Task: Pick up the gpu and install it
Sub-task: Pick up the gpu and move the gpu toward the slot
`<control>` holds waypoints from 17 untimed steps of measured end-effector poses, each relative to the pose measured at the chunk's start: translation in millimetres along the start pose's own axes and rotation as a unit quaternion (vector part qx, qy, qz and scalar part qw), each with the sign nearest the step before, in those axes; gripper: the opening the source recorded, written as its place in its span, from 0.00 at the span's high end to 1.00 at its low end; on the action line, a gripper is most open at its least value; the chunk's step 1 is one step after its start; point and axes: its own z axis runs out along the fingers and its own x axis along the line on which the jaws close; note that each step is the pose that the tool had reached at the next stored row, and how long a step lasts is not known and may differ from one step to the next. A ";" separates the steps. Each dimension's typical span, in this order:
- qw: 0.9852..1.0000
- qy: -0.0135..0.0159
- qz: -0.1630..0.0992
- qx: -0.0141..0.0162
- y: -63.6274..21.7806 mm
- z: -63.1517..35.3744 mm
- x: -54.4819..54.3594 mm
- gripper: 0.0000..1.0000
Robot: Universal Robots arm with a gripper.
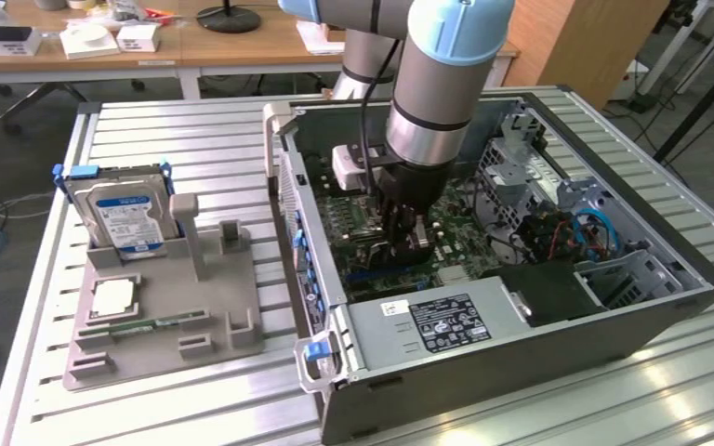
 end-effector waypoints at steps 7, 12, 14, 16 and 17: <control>1.000 0.000 -0.001 0.000 0.0 0.2 0.0 0.74; 1.000 0.000 -0.002 0.000 0.0 0.4 0.0 0.74; 1.000 0.000 -0.002 0.000 0.0 0.4 0.0 0.74; 1.000 0.000 -0.002 0.000 0.0 0.4 0.0 0.74; 1.000 0.000 -0.002 0.000 0.0 0.4 -0.1 0.74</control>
